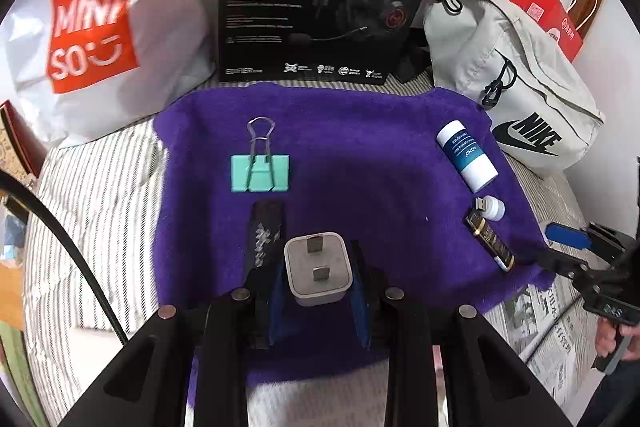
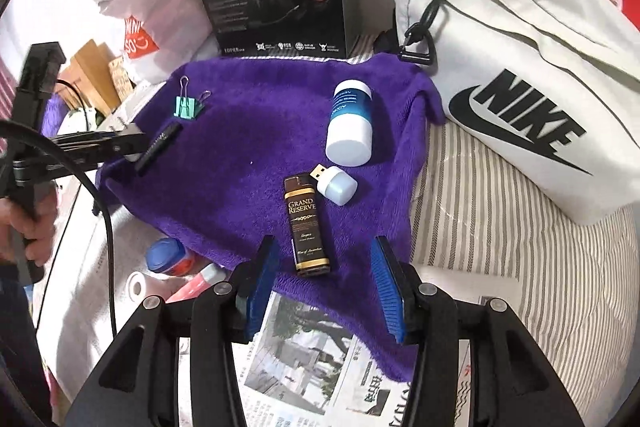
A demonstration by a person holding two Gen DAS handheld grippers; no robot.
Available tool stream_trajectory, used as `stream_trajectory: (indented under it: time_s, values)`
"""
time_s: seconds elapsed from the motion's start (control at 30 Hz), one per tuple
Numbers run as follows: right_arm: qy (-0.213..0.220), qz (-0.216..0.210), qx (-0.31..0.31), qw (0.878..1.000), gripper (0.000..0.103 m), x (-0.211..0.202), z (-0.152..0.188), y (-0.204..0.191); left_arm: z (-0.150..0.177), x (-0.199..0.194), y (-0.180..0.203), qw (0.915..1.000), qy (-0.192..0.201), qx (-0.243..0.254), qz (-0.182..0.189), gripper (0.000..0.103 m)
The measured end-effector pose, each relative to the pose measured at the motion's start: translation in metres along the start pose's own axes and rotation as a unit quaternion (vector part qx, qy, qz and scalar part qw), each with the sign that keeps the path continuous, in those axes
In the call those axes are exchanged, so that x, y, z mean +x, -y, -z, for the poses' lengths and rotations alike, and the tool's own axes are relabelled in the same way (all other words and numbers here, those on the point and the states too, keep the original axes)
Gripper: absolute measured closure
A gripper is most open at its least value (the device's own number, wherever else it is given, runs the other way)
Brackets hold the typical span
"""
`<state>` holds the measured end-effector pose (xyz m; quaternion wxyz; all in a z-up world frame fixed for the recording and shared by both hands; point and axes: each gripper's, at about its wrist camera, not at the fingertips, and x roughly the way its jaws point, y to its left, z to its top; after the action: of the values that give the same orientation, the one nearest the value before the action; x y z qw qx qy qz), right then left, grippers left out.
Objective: Organize rigid objects
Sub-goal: 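Lower the white charger onto the towel beside the clip and open the left gripper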
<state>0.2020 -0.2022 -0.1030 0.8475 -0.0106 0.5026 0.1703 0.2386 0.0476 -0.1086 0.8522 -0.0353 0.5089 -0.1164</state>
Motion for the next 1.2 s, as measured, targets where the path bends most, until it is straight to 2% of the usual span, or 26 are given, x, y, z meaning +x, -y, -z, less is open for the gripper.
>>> stream_trajectory:
  time_s: [0.3,0.47,0.73,1.2]
  values:
    - [0.018,-0.010,0.025,0.999,0.055,-0.016,0.011,0.002,-0.013,0.027,0.009,1.0000,-0.008,0.002,-0.005,0.076]
    - [0.019,-0.010,0.019,1.000,0.051,-0.019,0.013,0.000,-0.017,0.040,0.011,0.9998,-0.015,0.006,-0.015,0.076]
    - [0.015,-0.011,0.032,0.999,0.050,-0.015,0.014,0.006,-0.021,0.057,0.015,0.9993,-0.020,0.012,-0.030,0.076]
    - [0.004,-0.014,0.034,0.999,0.050,-0.010,0.020,0.004,-0.007,0.061,0.025,0.9975,-0.013,0.044,-0.053,0.073]
